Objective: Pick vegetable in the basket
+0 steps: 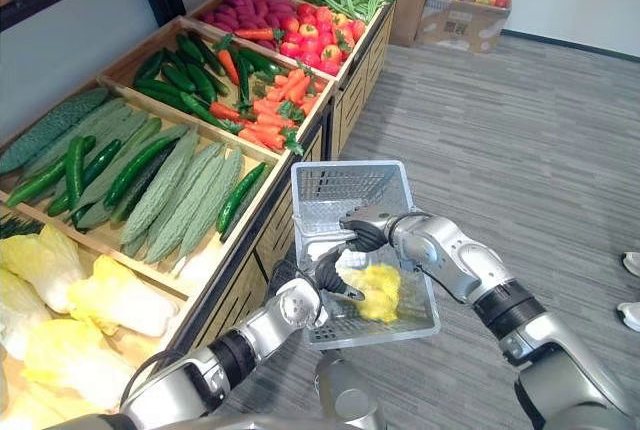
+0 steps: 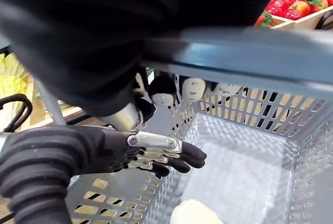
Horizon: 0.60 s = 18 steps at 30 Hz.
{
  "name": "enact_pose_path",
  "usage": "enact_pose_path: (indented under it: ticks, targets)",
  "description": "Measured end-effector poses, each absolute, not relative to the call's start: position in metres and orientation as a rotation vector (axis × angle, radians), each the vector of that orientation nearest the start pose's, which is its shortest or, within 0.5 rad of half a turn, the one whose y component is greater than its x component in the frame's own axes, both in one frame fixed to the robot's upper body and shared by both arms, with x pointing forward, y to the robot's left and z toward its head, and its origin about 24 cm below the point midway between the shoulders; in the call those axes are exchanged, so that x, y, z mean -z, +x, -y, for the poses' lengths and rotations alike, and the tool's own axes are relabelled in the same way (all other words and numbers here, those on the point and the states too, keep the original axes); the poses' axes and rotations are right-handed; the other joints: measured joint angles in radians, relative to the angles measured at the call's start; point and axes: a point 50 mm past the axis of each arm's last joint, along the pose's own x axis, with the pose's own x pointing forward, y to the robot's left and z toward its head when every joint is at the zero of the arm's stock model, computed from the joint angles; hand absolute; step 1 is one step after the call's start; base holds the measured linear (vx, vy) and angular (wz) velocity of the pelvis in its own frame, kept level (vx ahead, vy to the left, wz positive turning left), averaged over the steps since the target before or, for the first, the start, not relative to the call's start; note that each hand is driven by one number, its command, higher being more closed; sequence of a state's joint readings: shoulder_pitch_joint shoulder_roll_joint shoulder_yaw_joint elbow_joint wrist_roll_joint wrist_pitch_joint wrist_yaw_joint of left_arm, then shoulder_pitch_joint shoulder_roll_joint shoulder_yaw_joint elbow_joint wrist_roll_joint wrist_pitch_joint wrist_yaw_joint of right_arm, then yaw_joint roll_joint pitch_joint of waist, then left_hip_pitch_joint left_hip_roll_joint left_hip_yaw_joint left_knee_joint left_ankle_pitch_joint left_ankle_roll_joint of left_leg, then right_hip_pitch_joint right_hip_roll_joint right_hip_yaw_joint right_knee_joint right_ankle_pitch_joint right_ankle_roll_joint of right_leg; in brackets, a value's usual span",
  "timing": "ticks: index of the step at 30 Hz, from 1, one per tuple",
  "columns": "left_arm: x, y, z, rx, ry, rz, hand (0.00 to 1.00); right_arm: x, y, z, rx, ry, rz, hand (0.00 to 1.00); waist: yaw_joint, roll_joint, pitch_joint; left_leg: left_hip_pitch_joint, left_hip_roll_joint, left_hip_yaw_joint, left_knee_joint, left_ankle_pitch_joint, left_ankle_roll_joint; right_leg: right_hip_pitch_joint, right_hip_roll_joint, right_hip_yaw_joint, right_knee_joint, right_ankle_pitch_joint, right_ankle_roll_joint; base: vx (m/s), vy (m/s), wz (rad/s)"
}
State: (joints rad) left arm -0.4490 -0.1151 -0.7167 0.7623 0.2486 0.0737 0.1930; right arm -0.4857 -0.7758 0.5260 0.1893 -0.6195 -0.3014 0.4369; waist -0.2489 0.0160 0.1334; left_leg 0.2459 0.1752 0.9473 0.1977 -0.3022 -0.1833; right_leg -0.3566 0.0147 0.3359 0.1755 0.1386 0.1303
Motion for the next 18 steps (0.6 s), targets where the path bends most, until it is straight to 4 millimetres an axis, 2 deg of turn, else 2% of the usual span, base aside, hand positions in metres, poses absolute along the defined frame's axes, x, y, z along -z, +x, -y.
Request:
enact_pose_path:
  ticks: [6,10,13,14,16,17,18]
  targets:
    - [0.011,0.265,0.027,0.607,0.639,-0.139,0.00,-0.096,0.307,0.170,-0.868,-1.572,0.085,1.00,0.002,0.000,0.013,-0.016,0.013,-0.011,0.015,0.000,0.000,-0.005,-0.003,-0.012,0.001,0.000,0.000,0.06,0.015,0.08]
    - [-0.016,0.252,0.043,0.743,0.650,0.039,0.00,-0.096,0.316,0.196,-0.769,-1.550,-0.066,1.00,0.010,0.000,0.013,-0.034,0.017,-0.046,0.019,-0.001,0.001,0.002,-0.023,-0.046,-0.002,-0.001,-0.002,0.03,0.009,0.26]
    - [-0.027,0.230,0.055,0.886,0.624,0.108,0.00,-0.081,0.315,0.224,-0.706,-1.517,-0.244,1.00,0.017,0.001,0.013,-0.033,0.025,-0.078,0.020,0.000,0.002,0.025,-0.036,-0.076,-0.006,-0.008,-0.004,0.03,0.018,0.33]
    - [-0.032,0.218,0.061,0.967,0.597,0.135,0.00,-0.073,0.312,0.237,-0.678,-1.489,-0.331,1.00,0.028,0.002,0.012,-0.034,0.025,-0.089,0.020,0.001,0.002,0.032,-0.043,-0.087,-0.006,-0.010,-0.004,0.02,0.031,0.29]
    - [-0.039,0.197,0.068,1.093,0.504,0.137,0.00,-0.060,0.307,0.254,-0.624,-1.430,-0.448,1.00,0.038,0.002,0.012,-0.040,0.025,-0.110,0.020,0.001,0.004,0.039,-0.055,-0.107,-0.008,-0.011,-0.004,0.02,0.041,0.35]
    - [-0.041,0.181,0.072,1.197,0.447,0.127,0.00,-0.049,0.302,0.267,-0.577,-1.369,-0.532,1.00,0.038,0.004,0.011,-0.045,0.024,-0.131,0.019,0.005,0.009,0.051,-0.066,-0.124,-0.017,-0.011,-0.004,0.01,0.034,0.39]
    - [-0.040,0.176,0.072,1.232,0.420,0.113,0.00,-0.045,0.300,0.272,-0.556,-1.344,-0.557,1.00,0.038,0.005,0.010,-0.047,0.024,-0.140,0.019,0.006,0.011,0.053,-0.071,-0.132,-0.018,-0.011,-0.004,0.01,0.033,0.39]
